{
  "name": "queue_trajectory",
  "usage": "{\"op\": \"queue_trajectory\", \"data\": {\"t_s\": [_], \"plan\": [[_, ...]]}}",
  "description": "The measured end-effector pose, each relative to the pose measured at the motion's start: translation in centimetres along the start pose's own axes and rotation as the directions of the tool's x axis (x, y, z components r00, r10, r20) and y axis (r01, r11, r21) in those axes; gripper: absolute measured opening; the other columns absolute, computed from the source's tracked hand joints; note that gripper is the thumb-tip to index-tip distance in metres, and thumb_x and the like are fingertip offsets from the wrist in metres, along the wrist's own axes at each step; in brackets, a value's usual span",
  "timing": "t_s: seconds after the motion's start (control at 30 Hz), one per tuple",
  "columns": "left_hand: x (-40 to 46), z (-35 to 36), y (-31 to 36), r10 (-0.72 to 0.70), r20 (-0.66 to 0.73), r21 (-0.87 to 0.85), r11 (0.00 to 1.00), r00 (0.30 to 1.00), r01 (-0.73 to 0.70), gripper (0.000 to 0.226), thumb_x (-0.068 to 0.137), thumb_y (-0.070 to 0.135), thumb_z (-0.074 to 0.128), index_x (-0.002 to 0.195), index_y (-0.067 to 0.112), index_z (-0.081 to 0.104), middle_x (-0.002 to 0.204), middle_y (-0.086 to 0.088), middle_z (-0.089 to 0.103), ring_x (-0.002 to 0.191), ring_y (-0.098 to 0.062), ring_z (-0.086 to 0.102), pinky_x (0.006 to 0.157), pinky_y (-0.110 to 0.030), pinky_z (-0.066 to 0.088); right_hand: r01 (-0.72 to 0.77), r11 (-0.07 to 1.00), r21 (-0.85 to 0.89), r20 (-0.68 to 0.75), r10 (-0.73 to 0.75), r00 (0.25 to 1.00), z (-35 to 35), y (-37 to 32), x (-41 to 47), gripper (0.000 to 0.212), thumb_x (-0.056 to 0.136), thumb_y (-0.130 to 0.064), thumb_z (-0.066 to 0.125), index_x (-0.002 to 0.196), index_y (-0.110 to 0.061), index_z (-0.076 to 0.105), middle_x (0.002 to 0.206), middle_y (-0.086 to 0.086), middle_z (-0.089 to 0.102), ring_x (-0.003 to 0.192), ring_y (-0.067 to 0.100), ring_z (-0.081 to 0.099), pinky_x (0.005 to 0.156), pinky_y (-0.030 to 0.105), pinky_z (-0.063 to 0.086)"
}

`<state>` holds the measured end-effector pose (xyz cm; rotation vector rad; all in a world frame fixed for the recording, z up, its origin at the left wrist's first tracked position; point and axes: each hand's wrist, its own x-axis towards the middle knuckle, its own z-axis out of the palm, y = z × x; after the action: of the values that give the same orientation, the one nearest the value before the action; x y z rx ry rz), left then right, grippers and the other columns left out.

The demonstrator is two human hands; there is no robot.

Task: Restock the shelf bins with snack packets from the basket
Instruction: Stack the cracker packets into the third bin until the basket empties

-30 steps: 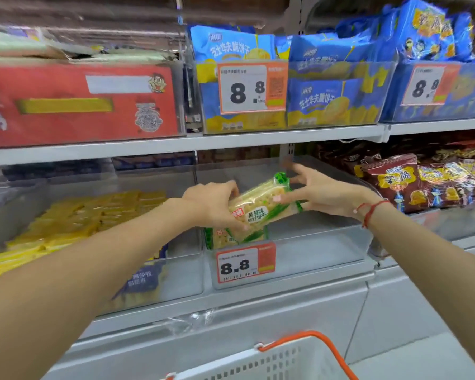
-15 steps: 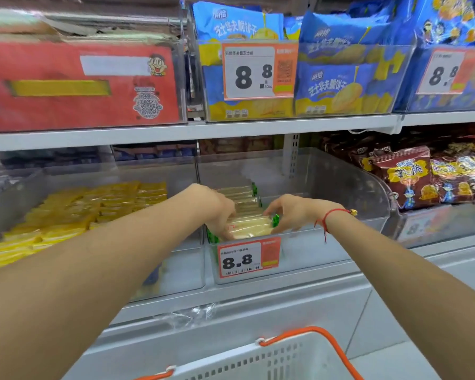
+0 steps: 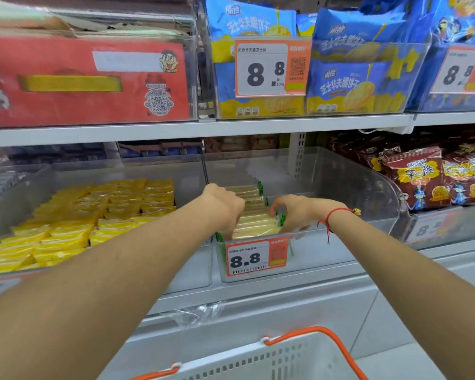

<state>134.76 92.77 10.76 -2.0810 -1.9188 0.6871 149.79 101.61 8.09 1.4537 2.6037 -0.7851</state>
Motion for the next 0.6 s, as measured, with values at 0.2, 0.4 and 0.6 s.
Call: {"op": "queue_trajectory", "data": {"t_s": [0.2,0.4,0.6], "plan": [[0.0,0.0,1.0,-0.073,-0.019,0.0,0.997,0.997,0.073,0.026,0.091,0.029,0.055,0.115,0.018,0.056,0.095,0.0,0.048,0.087,-0.02,0.045,0.082,-0.032,0.036,-0.045,0.998,-0.036,-0.001,0.045,0.999,0.1,-1.0,-0.2,0.047,0.085,-0.013,0.066,0.128,-0.016,0.048,0.102,0.001,0.05,0.077,0.013,0.05,0.066,0.023,0.046],[-1.0,-0.1,0.1,-0.041,-0.029,-0.018,0.999,0.999,0.041,0.039,0.093,0.032,0.059,0.128,0.018,0.053,0.118,-0.001,0.059,0.106,-0.023,0.055,0.082,-0.032,0.039,-0.121,0.992,0.041,0.024,0.12,0.992,-0.7,-2.2,-1.7,0.049,0.085,-0.007,0.066,0.132,-0.003,0.052,0.115,0.014,0.061,0.11,0.03,0.062,0.095,0.038,0.051],[-3.4,-0.1,-0.6,-0.099,-0.333,-0.177,0.983,0.938,0.041,0.027,0.09,0.021,0.055,0.115,0.023,0.062,0.112,0.0,0.066,0.105,-0.022,0.058,0.088,-0.034,0.039,0.009,0.983,0.181,-0.303,0.047,0.952,-0.2,-3.2,-4.7,0.042,0.087,-0.016,0.066,0.127,-0.012,0.054,0.12,0.005,0.057,0.11,0.023,0.057,0.093,0.035,0.049]]}}
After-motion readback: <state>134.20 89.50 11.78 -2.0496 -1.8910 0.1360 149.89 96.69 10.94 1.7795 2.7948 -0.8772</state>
